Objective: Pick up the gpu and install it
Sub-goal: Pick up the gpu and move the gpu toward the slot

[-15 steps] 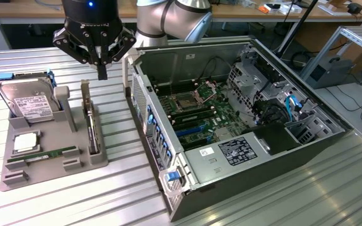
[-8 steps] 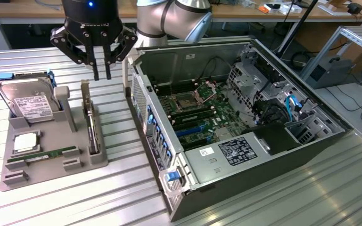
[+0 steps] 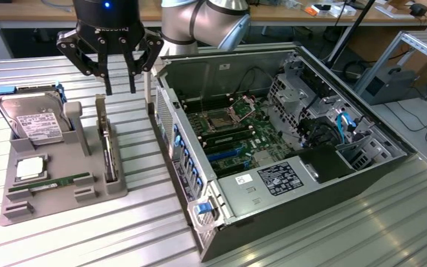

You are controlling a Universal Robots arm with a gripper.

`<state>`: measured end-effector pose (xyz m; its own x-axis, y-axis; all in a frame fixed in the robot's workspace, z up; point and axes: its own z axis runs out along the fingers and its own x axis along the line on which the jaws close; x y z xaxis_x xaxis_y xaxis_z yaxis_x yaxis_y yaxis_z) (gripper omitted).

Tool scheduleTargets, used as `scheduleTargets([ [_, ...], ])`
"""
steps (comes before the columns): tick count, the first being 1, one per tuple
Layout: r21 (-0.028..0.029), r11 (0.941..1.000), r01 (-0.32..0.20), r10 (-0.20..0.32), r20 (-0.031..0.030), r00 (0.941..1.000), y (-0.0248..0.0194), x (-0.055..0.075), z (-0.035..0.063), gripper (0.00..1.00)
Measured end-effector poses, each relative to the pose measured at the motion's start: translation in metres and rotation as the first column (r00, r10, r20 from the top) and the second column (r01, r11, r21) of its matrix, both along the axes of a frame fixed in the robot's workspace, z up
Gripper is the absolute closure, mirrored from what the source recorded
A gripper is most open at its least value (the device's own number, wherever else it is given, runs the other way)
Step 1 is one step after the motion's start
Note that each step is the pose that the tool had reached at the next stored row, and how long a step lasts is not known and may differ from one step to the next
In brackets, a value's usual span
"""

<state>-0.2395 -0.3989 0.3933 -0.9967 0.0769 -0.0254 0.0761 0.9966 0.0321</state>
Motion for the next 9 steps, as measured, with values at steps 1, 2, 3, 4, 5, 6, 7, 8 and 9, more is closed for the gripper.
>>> scheduleTargets([
  [1, 0.0, 1.0, 0.0, 0.0, 0.0, 1.0, 0.0, 0.0, 0.0, 0.58],
  [2, 0.0001, 1.0, 0.0, 0.0, 0.0001, 1.0, 0.0, -0.001, -0.0001, 0.58],
  [3, -0.0001, 1.0, 0.0, 0.0, -0.0001, 1.0, 0.0, -0.002, -0.0001, 0.58],
  [4, -0.0001, 1.0, 0.0, 0.0, -0.0001, 1.0, 0.0, -0.003, -0.0002, 0.58],
  [5, 0.0, 1.0, 0.0, 0.0, 0.0, 1.0, 0.0, -0.008, -0.0005, 0.58],
  [6, 0.0, 1.0, 0.0, 0.0, 0.0, 1.0, 0.0, -0.011, -0.0009, 0.58],
  [7, 0.0001, 1.0, 0.0, 0.0, 0.0001, 1.0, 0.0, -0.014, -0.0017, 0.58],
  [8, 0.0, 1.0, 0.0, 0.0, 0.0, 1.0, 0.0, -0.017, -0.0025, 0.58],
  [9, 0.0, 1.0, 0.0, 0.0, 0.0, 1.0, 0.0, -0.019, -0.0031, 0.58],
])
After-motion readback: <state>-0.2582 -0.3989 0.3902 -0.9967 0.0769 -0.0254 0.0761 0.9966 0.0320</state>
